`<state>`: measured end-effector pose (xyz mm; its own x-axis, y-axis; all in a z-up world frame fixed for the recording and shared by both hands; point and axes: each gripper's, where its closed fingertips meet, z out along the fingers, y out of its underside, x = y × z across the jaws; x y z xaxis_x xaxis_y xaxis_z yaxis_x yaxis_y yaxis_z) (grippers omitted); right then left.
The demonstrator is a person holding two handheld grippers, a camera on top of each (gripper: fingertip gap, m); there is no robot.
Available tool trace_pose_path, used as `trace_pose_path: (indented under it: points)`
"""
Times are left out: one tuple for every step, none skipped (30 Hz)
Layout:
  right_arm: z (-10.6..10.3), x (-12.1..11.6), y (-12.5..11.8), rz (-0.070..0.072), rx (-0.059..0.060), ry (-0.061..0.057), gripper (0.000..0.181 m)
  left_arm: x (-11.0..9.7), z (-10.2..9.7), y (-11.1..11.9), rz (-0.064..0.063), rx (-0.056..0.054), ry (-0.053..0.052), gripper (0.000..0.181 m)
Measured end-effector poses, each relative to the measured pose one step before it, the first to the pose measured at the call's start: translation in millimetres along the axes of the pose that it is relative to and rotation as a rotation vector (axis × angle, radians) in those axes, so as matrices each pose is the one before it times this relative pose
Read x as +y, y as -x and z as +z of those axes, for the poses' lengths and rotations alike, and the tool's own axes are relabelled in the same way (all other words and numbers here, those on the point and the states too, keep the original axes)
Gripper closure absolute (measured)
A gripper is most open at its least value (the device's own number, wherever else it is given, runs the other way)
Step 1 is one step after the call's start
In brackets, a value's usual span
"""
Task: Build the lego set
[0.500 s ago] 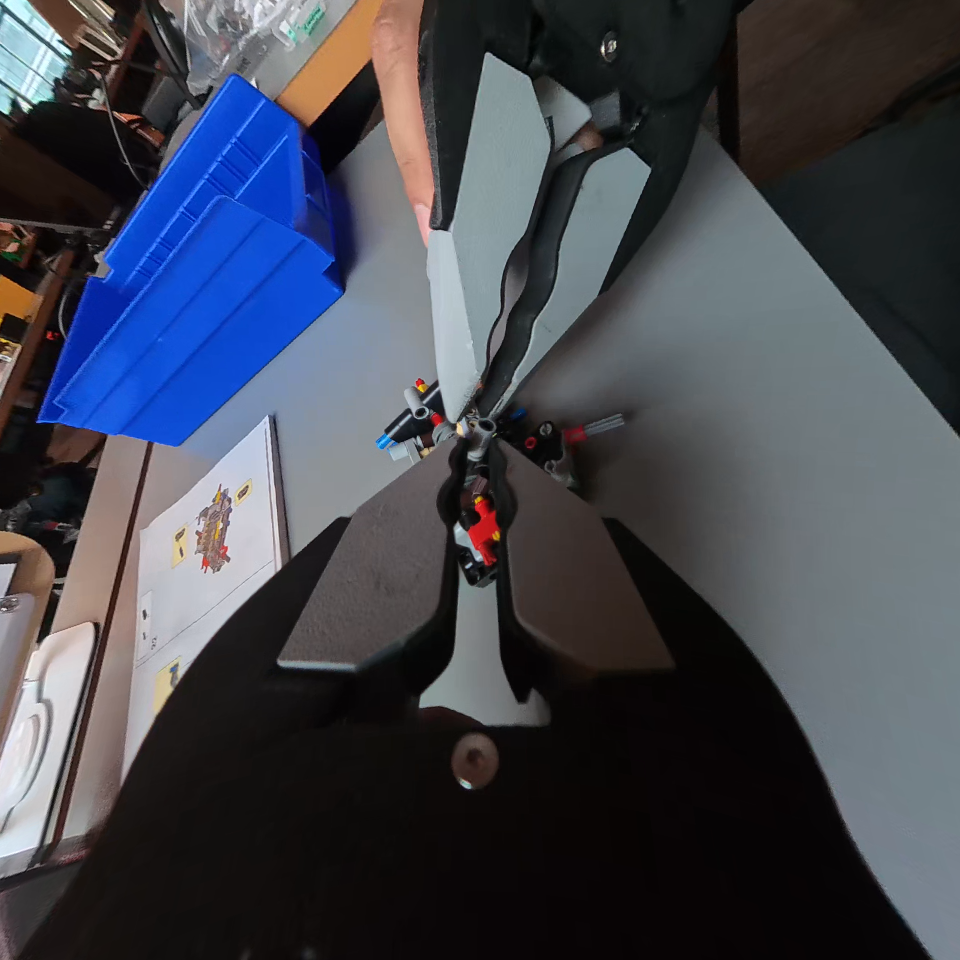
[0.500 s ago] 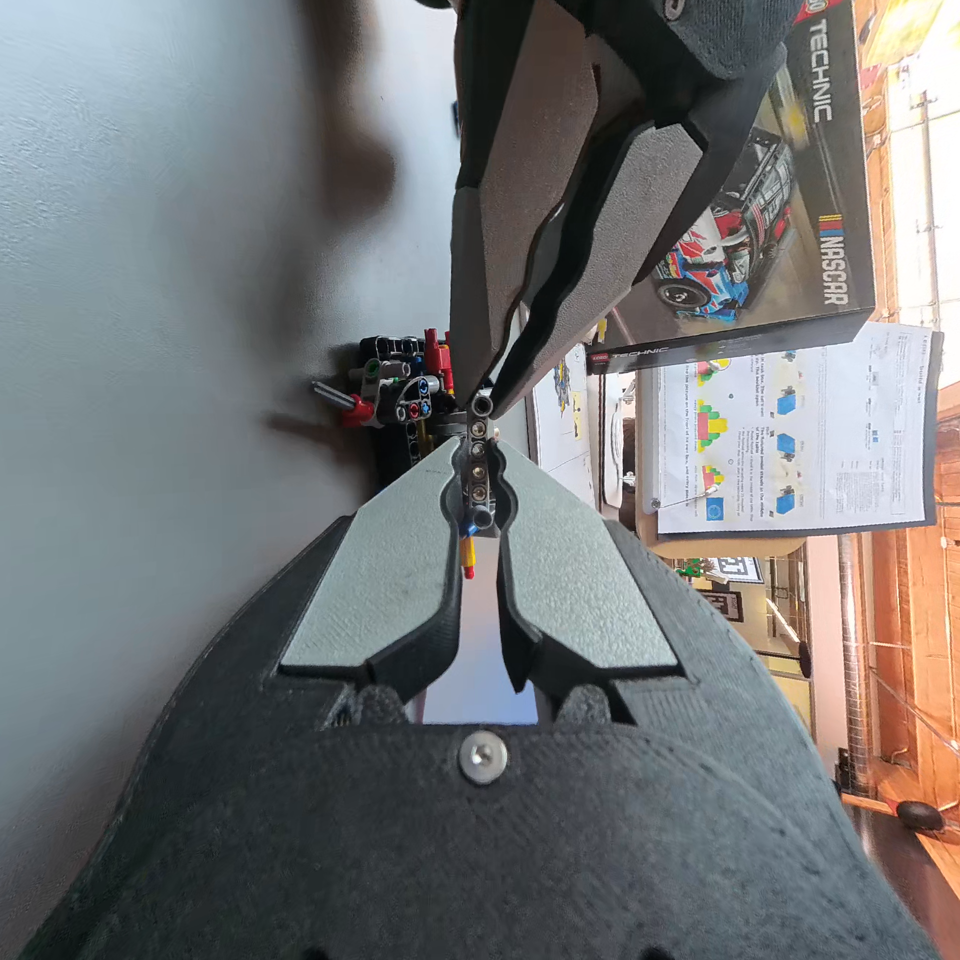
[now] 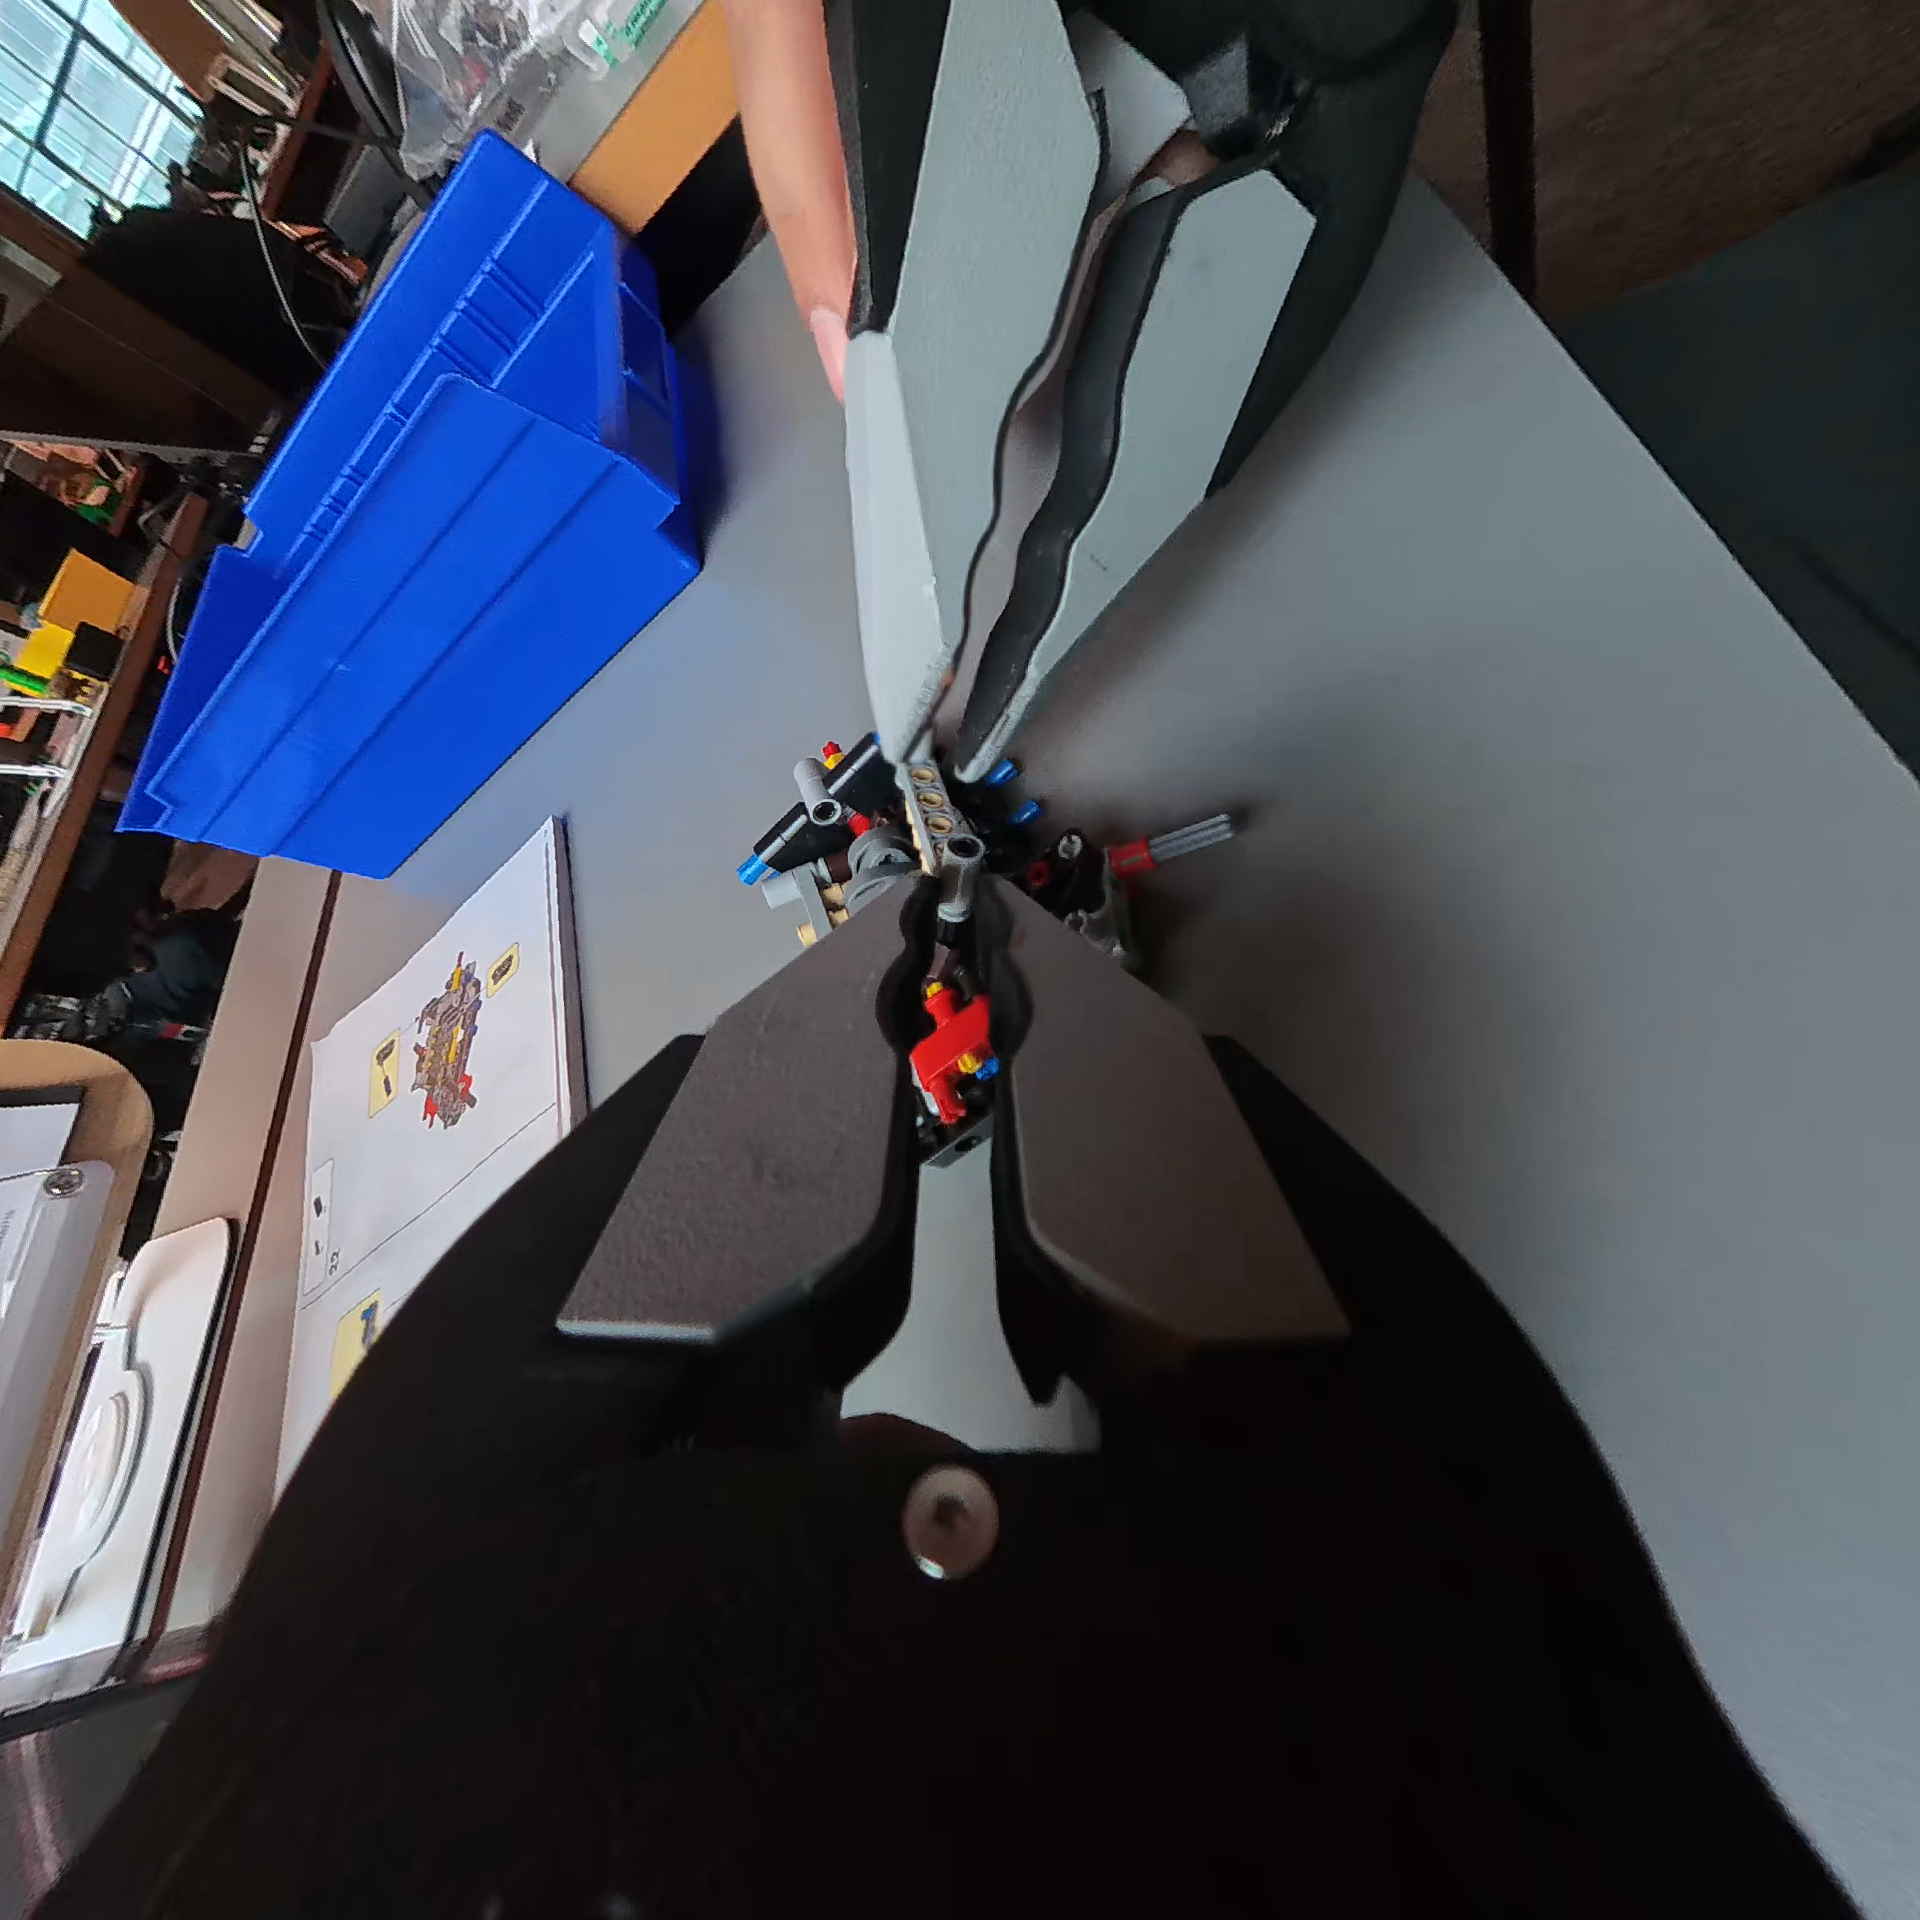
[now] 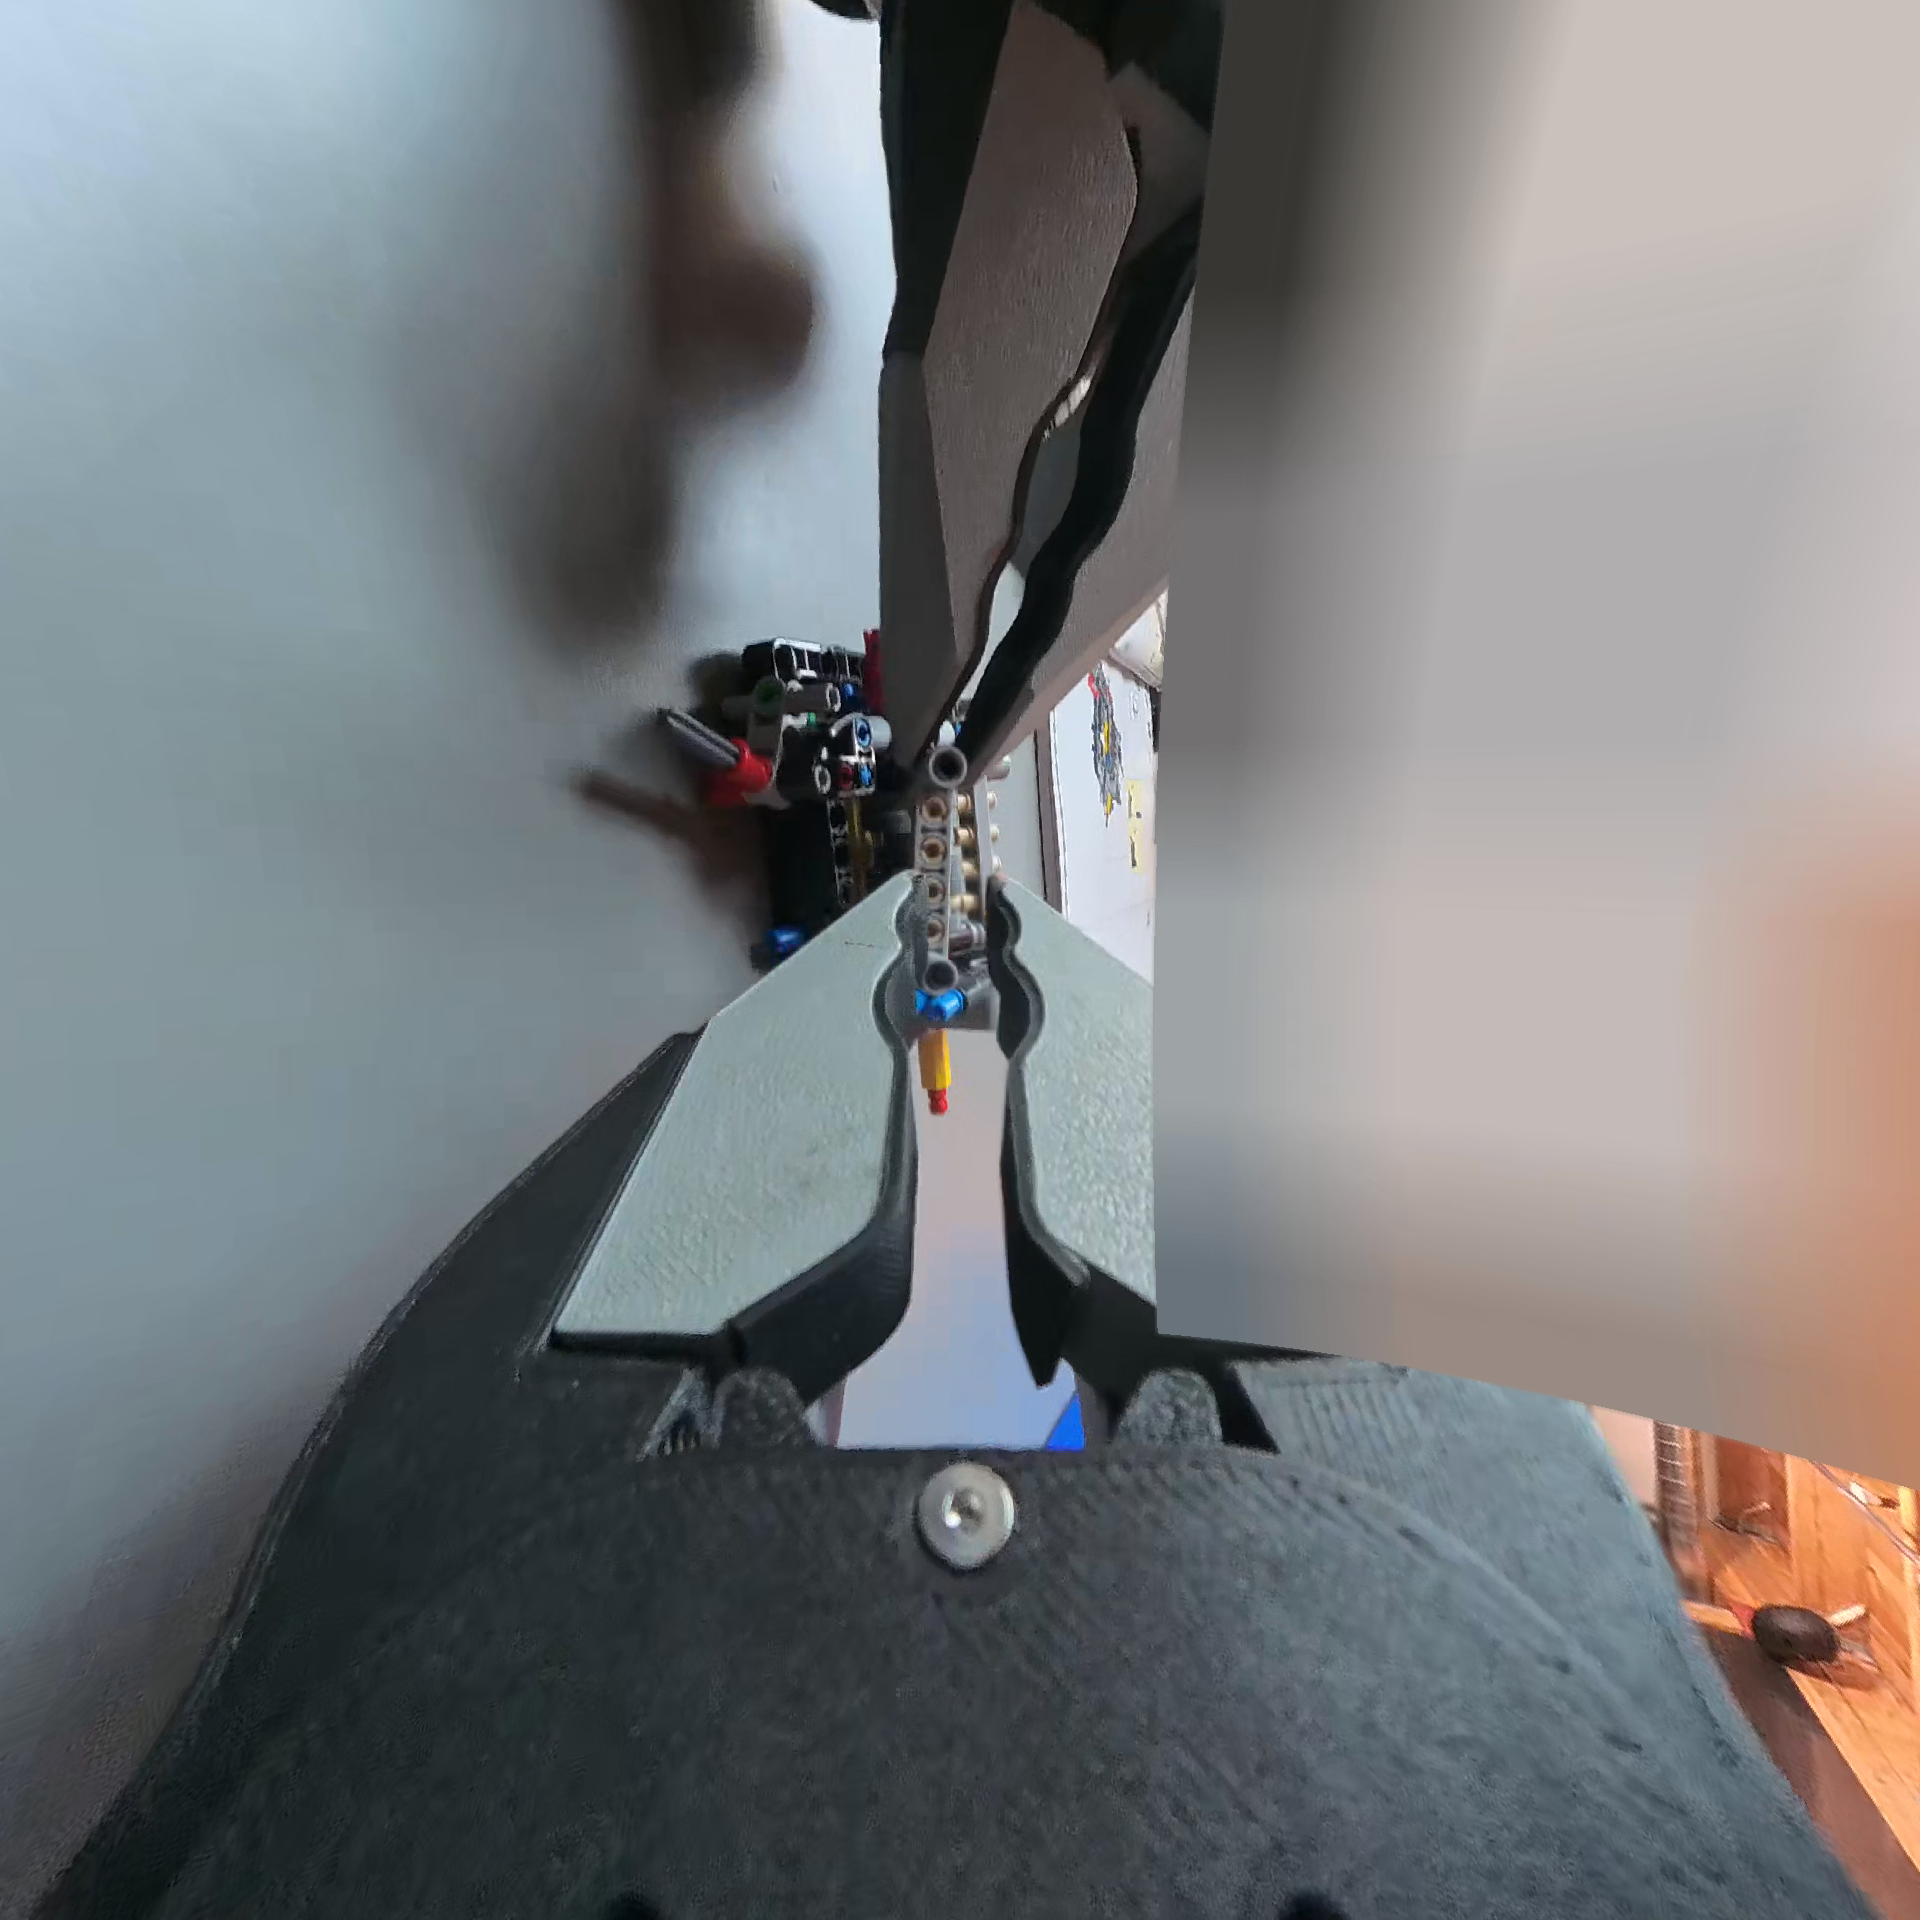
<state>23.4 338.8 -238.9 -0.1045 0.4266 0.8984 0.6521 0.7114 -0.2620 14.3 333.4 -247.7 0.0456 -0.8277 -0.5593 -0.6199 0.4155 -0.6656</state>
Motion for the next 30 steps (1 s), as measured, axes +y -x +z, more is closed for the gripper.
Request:
trace_pose_path:
  points:
    - [0.22, 2.08, 0.0, -0.007, 0.0008, 0.0142, 0.171, -0.99, -0.39, 0.36, 0.0062, -0.0084, -0.0026, 0.178]
    - [1.03, 1.23, 0.68, -0.0083, -0.0025, 0.0114, 0.171, -0.81, 0.06, 0.22, 0.0079, -0.0066, -0.0015, 0.177]
    - [1.39, 1.22, -0.39, -0.0097, 0.0065, 0.0099, 0.171, -0.73, 0.16, -0.68, 0.0057, 0.0009, -0.0009, 0.177]
    - [1.68, 1.15, 0.44, -0.0109, 0.0016, 0.0091, 0.171, -0.04, 0.45, -0.44, 0.0006, -0.0002, 0.0014, 0.177]
    - [1.45, 1.56, 0.2, -0.0094, 0.004, 0.0123, 0.172, 0.56, 0.24, 0.65, 0.0, -0.0058, 0.0031, 0.177]
    - [0.56, 0.67, 0.28, -0.0106, 0.0035, 0.0058, 0.173, 0.81, -0.12, 0.62, 0.0014, -0.0048, 0.0027, 0.177]
    - [-0.31, 0.58, -0.61, -0.0104, 0.0093, 0.0035, 0.174, 0.69, -0.46, 0.72, -0.0013, -0.0045, 0.0021, 0.177]
    - [-0.41, 1.38, -0.49, -0.0074, 0.0067, 0.0066, 0.174, -0.08, -0.64, 0.53, -0.0045, -0.0034, -0.003, 0.177]
    - [-0.46, 1.35, -0.03, -0.0034, 0.001, 0.0062, 0.173, -0.01, -0.67, -0.4, -0.0045, 0.0017, -0.0019, 0.178]
    - [-0.24, 1.46, 0.54, -0.0027, -0.0027, 0.0063, 0.173, 0.51, -0.3, -0.55, -0.0018, 0.0017, 0.0017, 0.178]
    - [0.11, 1.52, -0.18, -0.0075, 0.0029, 0.0088, 0.173, 0.51, -0.02, 0.1, 0.0004, -0.0037, 0.0015, 0.178]
    - [0.14, 0.57, 0.23, -0.0123, 0.0025, 0.0055, 0.174, 0.17, 0.01, 0.08, -0.0007, -0.0023, 0.0006, 0.178]
    - [0.33, 0.14, 0.59, -0.0101, -0.0005, 0.0038, 0.175, 0.13, 0.3, -0.08, -0.0038, 0.0018, 0.0012, 0.178]
    - [0.58, 0.44, 0.99, -0.0056, -0.0037, 0.0057, 0.176, 0.0, 0.26, 0.67, -0.0042, -0.0026, -0.0004, 0.178]
    - [0.97, 0.93, 1.04, -0.0053, -0.004, 0.0077, 0.176, -0.43, -0.05, 0.59, -0.0033, -0.0017, -0.0042, 0.178]
    - [0.37, 0.39, 0.19, -0.0051, 0.0021, 0.0046, 0.176, -0.34, 0.1, -0.1, -0.0038, 0.0015, -0.0033, 0.178]
    - [-0.12, -0.13, -0.65, -0.0039, 0.006, 0.0018, 0.177, 0.13, 0.17, 0.53, -0.0002, -0.0035, -0.0011, 0.178]
    - [-0.14, -0.04, -0.94, -0.0029, 0.0071, 0.0021, 0.177, 0.26, 0.14, 0.22, 0.0048, -0.0043, -0.0008, 0.178]
    - [-0.3, -0.23, -1.48, -0.0015, 0.01, -0.0011, 0.176, 0.28, 0.22, 0.66, 0.0031, -0.0065, 0.0011, 0.177]
    - [-0.29, -0.54, 0.17, -0.0019, -0.0014, -0.006, 0.176, -0.09, 0.25, 0.25, 0.0012, -0.0037, -0.0006, 0.177]
    - [0.26, 0.96, 1.08, -0.0014, -0.0078, 0.0042, 0.176, -0.31, 0.32, -0.47, -0.0027, 0.0008, -0.0011, 0.177]
    - [0.66, 2.08, 0.51, -0.0034, -0.0024, 0.009, 0.176, -0.4, 0.31, -0.42, -0.0023, 0.0007, -0.0021, 0.178]
    - [0.38, 0.87, 0.4, -0.0051, -0.001, 0.0013, 0.175, -0.5, 0.16, 0.06, 0.0018, -0.0026, -0.0033, 0.178]
    - [0.02, 0.2, 0.37, -0.0025, -0.0025, -0.0002, 0.175, -0.21, 0.17, -0.54, 0.0025, 0.0011, -0.0022, 0.178]
    - [-0.05, -0.01, 0.25, 0.0007, -0.0037, 0.0011, 0.175, 0.22, 0.16, -0.37, -0.0007, 0.0019, 0.0008, 0.178]
    - [-0.12, -0.08, 0.12, 0.0007, -0.0026, 0.0011, 0.175, 0.09, 0.03, 0.23, -0.0023, -0.0016, -0.0004, 0.178]
    - [-0.08, 0.23, -0.44, -0.0014, 0.0017, 0.0007, 0.175, -0.66, -0.28, 0.53, -0.0004, -0.0036, -0.0048, 0.178]
    - [-0.3, 0.43, -0.46, -0.0027, 0.0017, 0.0001, 0.174, -0.72, -0.39, 0.37, 0.0036, -0.0035, -0.0054, 0.178]
    - [-0.47, -0.2, 0.03, 0.0013, -0.0023, -0.0048, 0.173, 0.12, -0.11, 0.02, 0.0045, -0.0007, -0.0005, 0.178]
    - [-0.6, 0.18, -0.63, 0.0053, -0.0003, -0.0031, 0.173, 0.63, 0.28, -0.22, 0.0021, -0.0004, 0.0016, 0.178]
